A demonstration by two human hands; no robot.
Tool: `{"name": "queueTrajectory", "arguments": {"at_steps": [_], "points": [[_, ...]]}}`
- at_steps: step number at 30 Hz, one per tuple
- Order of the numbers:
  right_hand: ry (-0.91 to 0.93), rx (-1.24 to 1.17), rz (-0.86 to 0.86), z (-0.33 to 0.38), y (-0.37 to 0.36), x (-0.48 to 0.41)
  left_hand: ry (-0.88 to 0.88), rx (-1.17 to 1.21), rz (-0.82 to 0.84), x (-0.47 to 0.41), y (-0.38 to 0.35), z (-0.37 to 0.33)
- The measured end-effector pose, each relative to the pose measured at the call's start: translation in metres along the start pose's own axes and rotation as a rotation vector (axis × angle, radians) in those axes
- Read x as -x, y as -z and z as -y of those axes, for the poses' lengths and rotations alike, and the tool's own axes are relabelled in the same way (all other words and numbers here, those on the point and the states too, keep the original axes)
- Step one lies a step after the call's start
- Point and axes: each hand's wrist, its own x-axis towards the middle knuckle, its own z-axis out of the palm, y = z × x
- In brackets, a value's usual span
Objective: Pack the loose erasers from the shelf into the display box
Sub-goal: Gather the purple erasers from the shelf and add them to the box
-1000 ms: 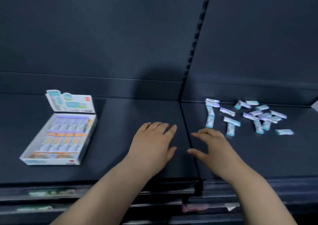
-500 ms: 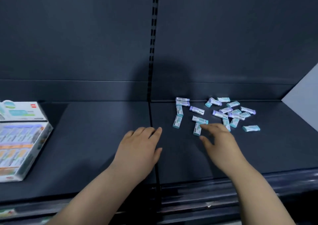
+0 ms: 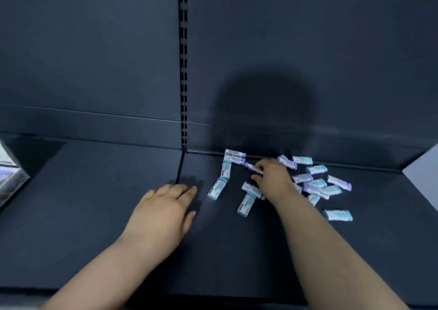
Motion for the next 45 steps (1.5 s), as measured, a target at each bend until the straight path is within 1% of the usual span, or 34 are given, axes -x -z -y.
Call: {"name": "queueTrajectory", "arguments": {"at_steps": [3, 5, 7, 10, 12, 14, 17, 20, 22, 24, 26, 28, 29, 30, 31, 32, 34, 37, 38, 40, 42, 43, 45], "points": [[0.014, -0.035, 0.034, -0.014, 0.007, -0.011, 0.013, 0.124, 0.029, -0.031, -0.004, -0.021], [0.025, -0.119, 0.024, -0.023, 0.014, -0.004, 0.02, 0.18, 0.056, -0.061, -0.006, -0.035], [0.045, -0.246, -0.002, -0.033, 0.022, 0.009, 0.057, 0.184, 0.049, -0.097, -0.016, -0.047], [0.063, -0.377, 0.008, -0.048, 0.034, 0.032, 0.119, 0.169, 0.111, -0.149, -0.03, -0.055], [0.049, -0.468, 0.036, -0.057, 0.04, 0.043, 0.132, 0.107, 0.18, -0.174, -0.035, -0.055], [0.005, -0.569, 0.067, -0.065, 0.042, 0.048, 0.131, -0.016, 0.222, -0.187, -0.039, -0.058], [-0.038, -0.668, 0.094, -0.07, 0.042, 0.049, 0.112, -0.206, 0.217, -0.186, -0.039, -0.07], [-0.055, -0.71, 0.102, -0.067, 0.041, 0.047, 0.084, -0.358, 0.187, -0.178, -0.041, -0.077], [-0.074, -0.751, 0.114, -0.063, 0.041, 0.046, 0.089, -0.398, 0.208, -0.172, -0.035, -0.08], [-0.068, -0.772, 0.138, -0.057, 0.041, 0.05, 0.137, -0.365, 0.206, -0.158, -0.025, -0.081], [-0.019, -0.734, 0.194, -0.051, 0.036, 0.057, 0.169, -0.33, 0.091, -0.135, -0.01, -0.078], [0.05, -0.66, 0.271, -0.039, 0.026, 0.068, 0.195, -0.283, 0.018, -0.104, 0.003, -0.072], [0.08, -0.623, 0.306, -0.031, 0.021, 0.075, 0.249, -0.233, 0.032, -0.087, 0.007, -0.068], [0.11, -0.574, 0.325, -0.023, 0.015, 0.081, 0.314, -0.171, 0.092, -0.071, 0.009, -0.067], [0.146, -0.516, 0.338, -0.013, 0.01, 0.086, 0.421, -0.123, 0.175, -0.056, 0.009, -0.066], [0.178, -0.452, 0.343, -0.004, 0.004, 0.09, 0.491, -0.085, 0.22, -0.043, 0.007, -0.066], [0.225, -0.329, 0.347, 0.011, -0.003, 0.094, 0.495, -0.015, 0.269, -0.021, -0.006, -0.064], [0.348, -0.083, 0.305, 0.016, 0.001, 0.087, 0.489, 0.156, 0.375, -0.006, -0.001, -0.06], [0.39, -0.064, 0.319, 0.014, 0.005, 0.083, 0.478, 0.207, 0.405, -0.002, 0.002, -0.056], [0.472, -0.047, 0.445, 0.008, 0.012, 0.074, 0.383, 0.232, 0.416, 0.003, 0.005, -0.047], [0.556, 0.051, 0.552, 0.009, 0.012, 0.069, 0.275, 0.202, 0.446, 0.003, 0.003, -0.041], [0.595, 0.093, 0.561, 0.011, 0.011, 0.067, 0.239, 0.214, 0.461, 0.0, 0.0, -0.039], [0.629, 0.112, 0.517, 0.014, 0.009, 0.066, 0.209, 0.287, 0.461, -0.007, -0.006, -0.038]]}}
